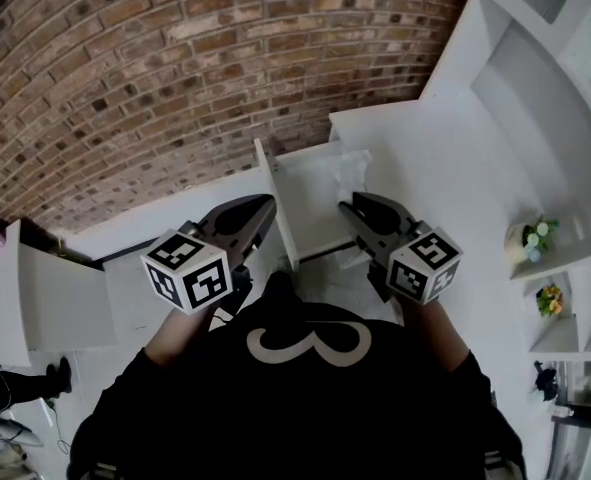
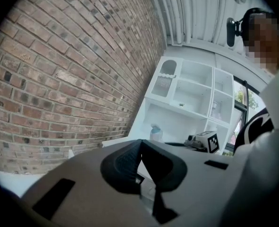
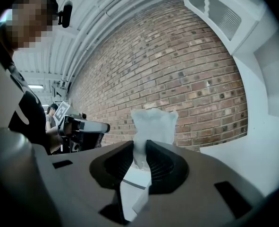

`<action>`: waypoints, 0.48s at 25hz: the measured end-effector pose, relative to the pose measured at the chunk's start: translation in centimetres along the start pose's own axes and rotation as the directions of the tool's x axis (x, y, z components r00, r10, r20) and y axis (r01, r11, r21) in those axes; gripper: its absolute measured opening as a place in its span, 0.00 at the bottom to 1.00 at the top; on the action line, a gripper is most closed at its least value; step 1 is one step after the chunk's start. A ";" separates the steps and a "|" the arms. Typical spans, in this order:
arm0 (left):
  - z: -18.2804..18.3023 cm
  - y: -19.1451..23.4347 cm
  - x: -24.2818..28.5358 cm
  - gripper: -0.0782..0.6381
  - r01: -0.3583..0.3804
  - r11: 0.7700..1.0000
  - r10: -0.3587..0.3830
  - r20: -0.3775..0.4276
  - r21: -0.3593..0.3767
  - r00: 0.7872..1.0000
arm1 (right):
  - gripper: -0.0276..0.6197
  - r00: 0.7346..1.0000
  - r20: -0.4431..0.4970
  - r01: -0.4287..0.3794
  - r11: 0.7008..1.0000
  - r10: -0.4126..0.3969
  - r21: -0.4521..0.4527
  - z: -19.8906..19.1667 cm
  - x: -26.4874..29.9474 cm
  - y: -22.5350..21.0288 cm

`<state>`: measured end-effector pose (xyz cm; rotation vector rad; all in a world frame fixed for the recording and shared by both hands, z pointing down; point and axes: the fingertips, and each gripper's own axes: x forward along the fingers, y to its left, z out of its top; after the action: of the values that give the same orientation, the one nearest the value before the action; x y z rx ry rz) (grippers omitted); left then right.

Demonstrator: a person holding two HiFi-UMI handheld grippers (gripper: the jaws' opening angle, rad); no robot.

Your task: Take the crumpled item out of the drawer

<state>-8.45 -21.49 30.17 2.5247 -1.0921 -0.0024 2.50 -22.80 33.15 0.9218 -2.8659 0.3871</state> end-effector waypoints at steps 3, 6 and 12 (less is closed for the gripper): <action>-0.3 0.1 0.0 0.11 -0.001 1.000 0.001 -0.003 -0.002 1.000 | 0.19 1.000 0.000 -0.005 1.000 0.005 -0.008 -0.1 0.1 0.2; -0.7 0.3 0.1 0.11 -0.002 1.000 0.002 -0.011 -0.008 1.000 | 0.19 1.000 -0.004 -0.005 1.000 0.005 0.000 -0.4 0.3 0.2; -1.2 1.1 0.4 0.11 -0.007 1.000 0.006 -0.023 -0.016 1.000 | 0.19 1.000 -0.011 -0.003 1.000 0.003 0.011 -1.0 0.7 0.0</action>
<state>-8.78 -21.99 31.72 2.5006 -1.0870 0.0188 1.95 -22.96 34.20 0.9145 -2.8579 0.4073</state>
